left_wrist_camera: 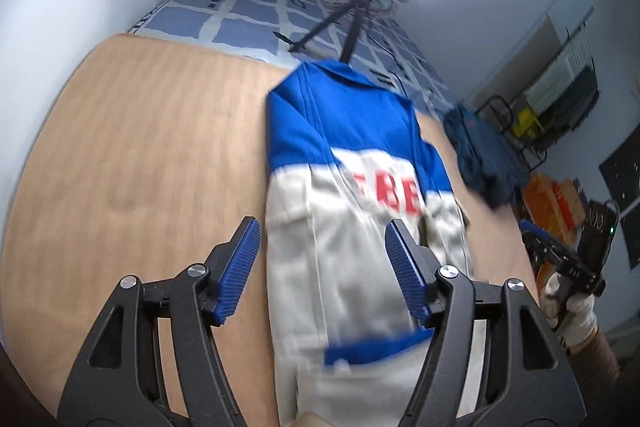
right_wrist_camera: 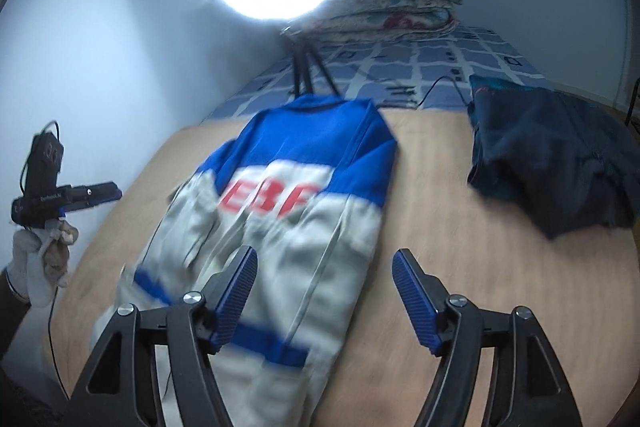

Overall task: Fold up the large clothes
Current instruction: 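Grasp the blue collar with the left tool while the right tool grasps the collar beside it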

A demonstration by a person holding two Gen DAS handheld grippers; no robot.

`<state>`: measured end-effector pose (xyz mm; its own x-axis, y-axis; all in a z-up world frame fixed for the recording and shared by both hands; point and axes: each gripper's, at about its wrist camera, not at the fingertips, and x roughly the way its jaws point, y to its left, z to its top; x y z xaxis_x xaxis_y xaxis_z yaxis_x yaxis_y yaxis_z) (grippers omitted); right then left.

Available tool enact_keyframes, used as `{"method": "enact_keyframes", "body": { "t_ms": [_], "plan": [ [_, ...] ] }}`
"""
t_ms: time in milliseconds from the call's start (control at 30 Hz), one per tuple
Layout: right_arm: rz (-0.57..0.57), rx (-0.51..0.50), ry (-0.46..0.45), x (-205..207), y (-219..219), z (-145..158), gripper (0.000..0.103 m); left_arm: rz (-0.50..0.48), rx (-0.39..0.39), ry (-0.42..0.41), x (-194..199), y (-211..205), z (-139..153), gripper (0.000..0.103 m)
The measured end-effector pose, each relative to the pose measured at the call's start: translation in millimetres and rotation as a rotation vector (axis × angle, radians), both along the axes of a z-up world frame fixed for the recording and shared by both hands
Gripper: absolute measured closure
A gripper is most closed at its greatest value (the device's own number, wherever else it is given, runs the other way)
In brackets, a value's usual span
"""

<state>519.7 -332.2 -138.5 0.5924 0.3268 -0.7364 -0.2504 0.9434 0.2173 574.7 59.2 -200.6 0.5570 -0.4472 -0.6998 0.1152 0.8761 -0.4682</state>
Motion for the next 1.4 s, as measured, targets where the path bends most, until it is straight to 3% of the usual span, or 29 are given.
{"method": "enact_keyframes", "body": {
  "t_ms": [433,700,833,900,1067,1167,1233,1333,1400],
  "plan": [
    [-0.009,0.002,0.025,150,-1,-45,0.031,0.060,-0.007,0.065,134,11,-57,0.036],
    [0.013,-0.038,0.062,213,5,-82,0.031,-0.040,0.058,0.079,191,-14,-83,0.036],
    [0.024,-0.016,0.073,242,6,-94,0.032,-0.093,0.110,0.081,209,-36,-92,0.036],
    [0.046,-0.026,0.090,255,11,-102,0.032,-0.121,0.172,0.057,214,-49,-93,0.036],
    [0.096,-0.020,0.111,268,27,-120,0.043,-0.181,0.273,0.026,221,-70,-96,0.038],
    [0.129,-0.016,0.108,270,32,-123,0.064,-0.182,0.283,0.002,222,-74,-97,0.056],
    [0.139,-0.011,0.112,270,34,-122,0.077,-0.162,0.279,0.001,221,-73,-97,0.085],
    [0.141,-0.056,0.093,265,42,-118,0.090,-0.150,0.293,-0.019,217,-74,-94,0.098],
    [0.131,-0.089,0.072,261,49,-112,0.096,-0.144,0.322,-0.047,212,-78,-90,0.100]
  ]
}}
